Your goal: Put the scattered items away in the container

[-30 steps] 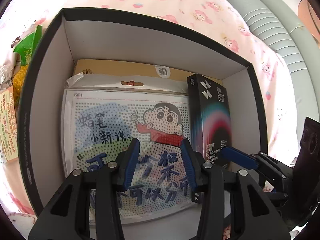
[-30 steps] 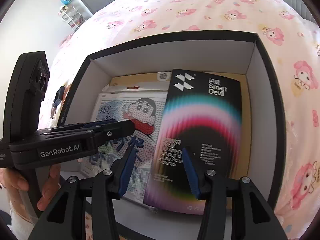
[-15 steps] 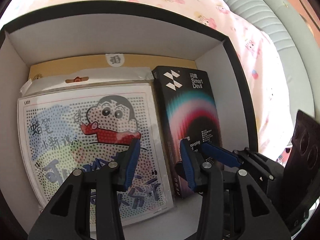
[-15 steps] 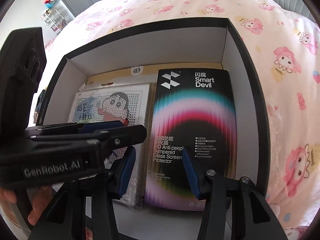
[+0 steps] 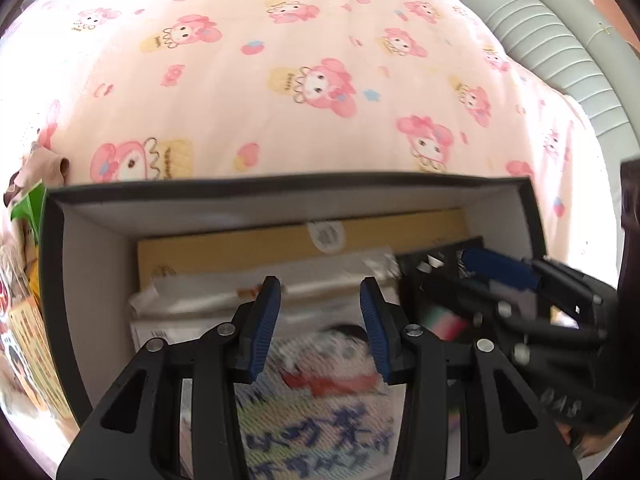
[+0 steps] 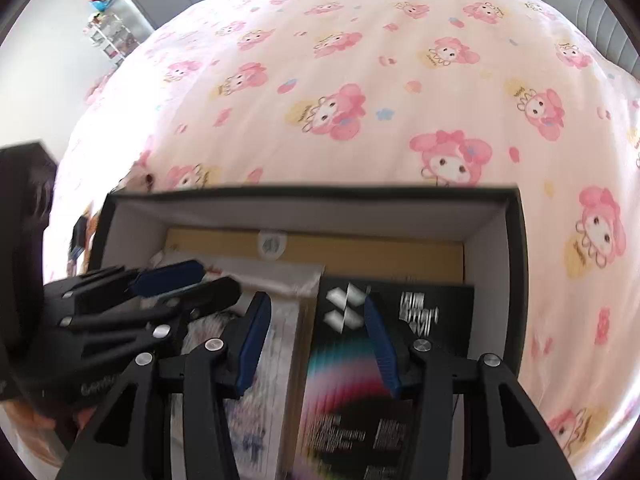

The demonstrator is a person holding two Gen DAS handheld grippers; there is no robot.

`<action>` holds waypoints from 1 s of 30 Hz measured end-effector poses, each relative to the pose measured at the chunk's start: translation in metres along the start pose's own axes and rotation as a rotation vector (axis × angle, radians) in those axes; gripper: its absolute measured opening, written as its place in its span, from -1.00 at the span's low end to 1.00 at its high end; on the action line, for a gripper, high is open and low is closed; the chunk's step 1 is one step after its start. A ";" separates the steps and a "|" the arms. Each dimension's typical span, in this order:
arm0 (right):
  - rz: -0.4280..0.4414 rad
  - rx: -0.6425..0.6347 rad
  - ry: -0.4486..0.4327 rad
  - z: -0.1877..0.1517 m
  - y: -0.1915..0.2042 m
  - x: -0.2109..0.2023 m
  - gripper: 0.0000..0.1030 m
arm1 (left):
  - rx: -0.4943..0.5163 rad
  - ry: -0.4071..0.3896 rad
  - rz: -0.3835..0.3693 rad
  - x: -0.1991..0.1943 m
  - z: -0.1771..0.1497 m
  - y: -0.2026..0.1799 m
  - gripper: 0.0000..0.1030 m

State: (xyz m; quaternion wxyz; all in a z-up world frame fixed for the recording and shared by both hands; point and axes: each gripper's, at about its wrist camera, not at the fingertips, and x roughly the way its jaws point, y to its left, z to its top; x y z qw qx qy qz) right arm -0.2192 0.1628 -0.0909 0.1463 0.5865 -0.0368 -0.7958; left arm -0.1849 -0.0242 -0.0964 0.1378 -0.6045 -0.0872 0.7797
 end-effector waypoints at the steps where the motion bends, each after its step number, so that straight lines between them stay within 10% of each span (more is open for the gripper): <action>1: 0.004 0.008 0.010 0.006 -0.001 0.008 -0.12 | -0.006 -0.002 0.001 0.002 -0.002 0.004 -0.20; 23: 0.169 0.137 0.063 -0.028 -0.025 0.017 -0.12 | -0.060 -0.031 -0.041 0.029 0.005 -0.002 -0.13; 30: -0.059 0.013 -0.137 -0.050 0.005 -0.025 -0.12 | 0.051 -0.125 -0.035 -0.004 -0.019 -0.035 -0.19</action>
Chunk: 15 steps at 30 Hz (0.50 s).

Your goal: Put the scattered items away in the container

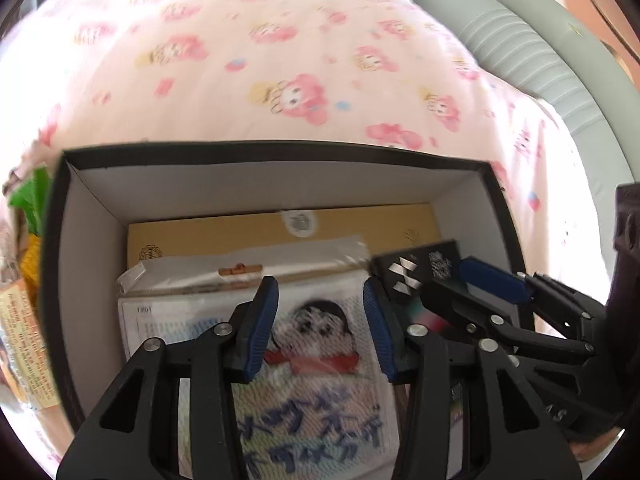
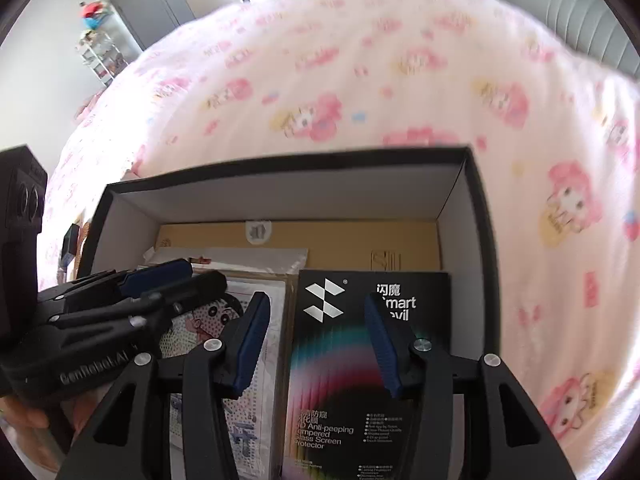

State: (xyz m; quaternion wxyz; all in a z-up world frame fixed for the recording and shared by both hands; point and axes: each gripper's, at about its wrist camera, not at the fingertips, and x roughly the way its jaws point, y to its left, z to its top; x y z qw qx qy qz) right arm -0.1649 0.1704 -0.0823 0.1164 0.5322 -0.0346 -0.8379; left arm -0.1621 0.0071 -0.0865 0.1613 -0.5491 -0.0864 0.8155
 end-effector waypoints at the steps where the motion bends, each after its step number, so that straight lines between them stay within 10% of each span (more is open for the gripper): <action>1: -0.010 0.009 -0.028 -0.005 0.002 -0.007 -0.12 | 0.011 -0.015 0.018 -0.006 -0.004 -0.003 -0.19; 15: 0.076 0.053 -0.126 -0.085 0.031 -0.084 -0.12 | -0.008 -0.029 -0.079 -0.074 -0.072 -0.011 -0.18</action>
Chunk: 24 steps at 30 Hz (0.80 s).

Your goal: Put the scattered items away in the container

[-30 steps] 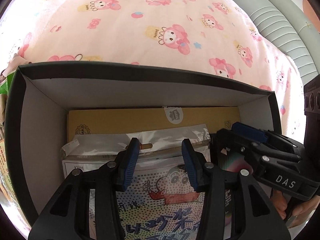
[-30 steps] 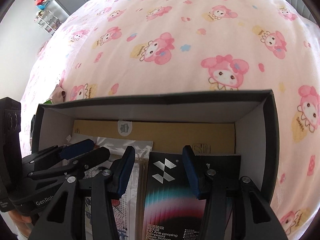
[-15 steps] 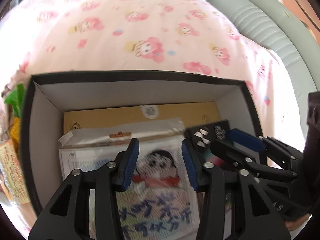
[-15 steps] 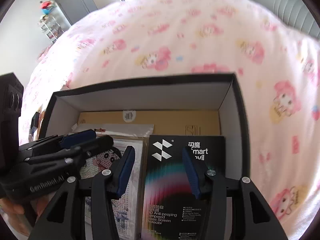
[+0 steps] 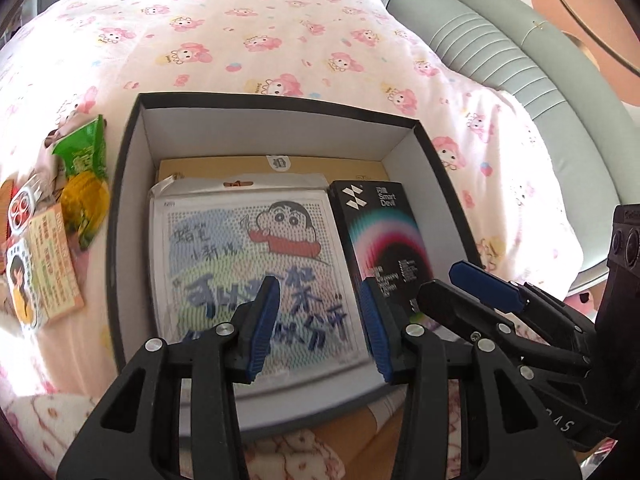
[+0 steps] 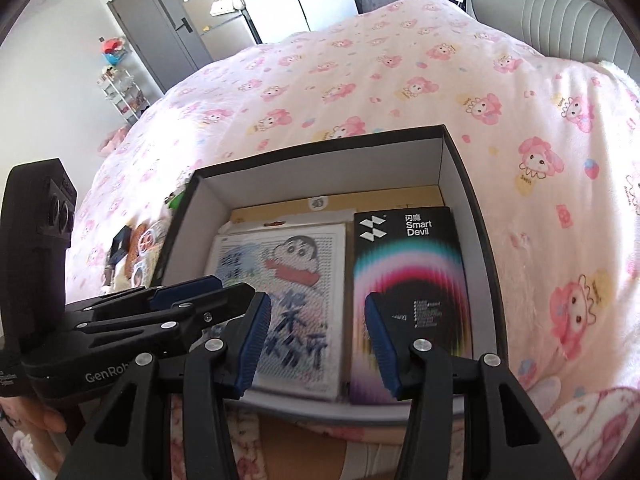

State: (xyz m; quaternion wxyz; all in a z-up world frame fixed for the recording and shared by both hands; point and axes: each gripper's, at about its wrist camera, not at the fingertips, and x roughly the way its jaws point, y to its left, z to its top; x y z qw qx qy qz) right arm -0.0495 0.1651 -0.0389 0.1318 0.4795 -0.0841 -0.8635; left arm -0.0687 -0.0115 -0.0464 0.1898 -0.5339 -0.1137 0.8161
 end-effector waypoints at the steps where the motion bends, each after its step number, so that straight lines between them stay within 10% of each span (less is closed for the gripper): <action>1: 0.003 -0.010 -0.004 -0.002 0.005 -0.004 -0.12 | -0.007 -0.003 -0.003 -0.005 -0.004 0.001 -0.18; 11: 0.066 -0.100 -0.006 -0.012 0.062 -0.017 -0.12 | -0.047 -0.049 0.050 -0.058 -0.025 0.029 -0.18; 24: 0.261 -0.270 0.122 0.002 0.186 0.044 -0.12 | -0.289 -0.152 0.112 -0.114 -0.046 0.162 -0.17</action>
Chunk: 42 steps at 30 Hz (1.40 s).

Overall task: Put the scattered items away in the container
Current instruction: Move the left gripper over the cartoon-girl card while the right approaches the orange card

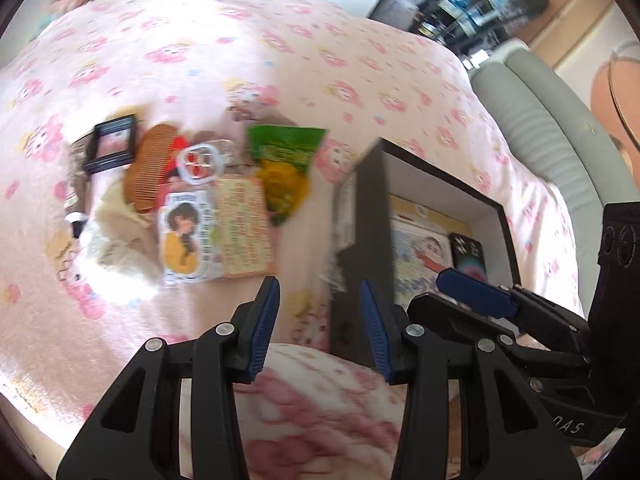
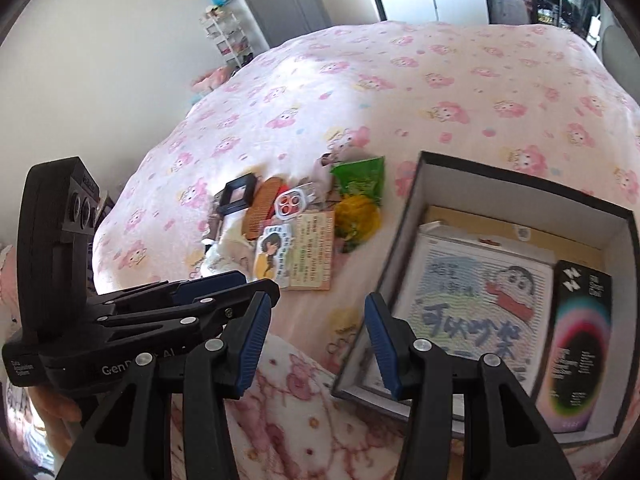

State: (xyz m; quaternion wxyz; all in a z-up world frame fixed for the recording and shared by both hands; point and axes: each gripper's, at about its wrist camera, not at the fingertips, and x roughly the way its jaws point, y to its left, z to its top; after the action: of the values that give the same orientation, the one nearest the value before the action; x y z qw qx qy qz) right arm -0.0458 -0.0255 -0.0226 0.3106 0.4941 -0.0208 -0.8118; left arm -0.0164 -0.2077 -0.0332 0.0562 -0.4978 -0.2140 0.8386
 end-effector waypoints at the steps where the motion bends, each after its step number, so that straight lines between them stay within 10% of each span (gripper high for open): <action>1: 0.027 0.001 0.026 0.005 0.005 0.010 -0.12 | -0.020 0.003 0.006 0.000 0.002 0.011 -0.17; 16: -0.010 0.012 0.308 0.052 0.017 0.144 -0.12 | -0.280 0.119 -0.066 0.066 0.027 0.145 -0.17; 33: -0.038 0.116 0.414 0.053 -0.002 0.195 -0.11 | -0.221 0.178 -0.050 0.113 0.057 0.145 -0.07; 42: 0.102 0.134 0.469 0.046 -0.002 0.197 -0.12 | -0.255 0.182 -0.236 0.093 0.045 0.156 -0.10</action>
State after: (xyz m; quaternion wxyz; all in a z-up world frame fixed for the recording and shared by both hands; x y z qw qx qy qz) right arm -0.1473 -0.1394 -0.1550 0.3140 0.6868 -0.0270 -0.6550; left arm -0.0829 -0.3332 -0.1543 0.1097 -0.5462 -0.3695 0.7437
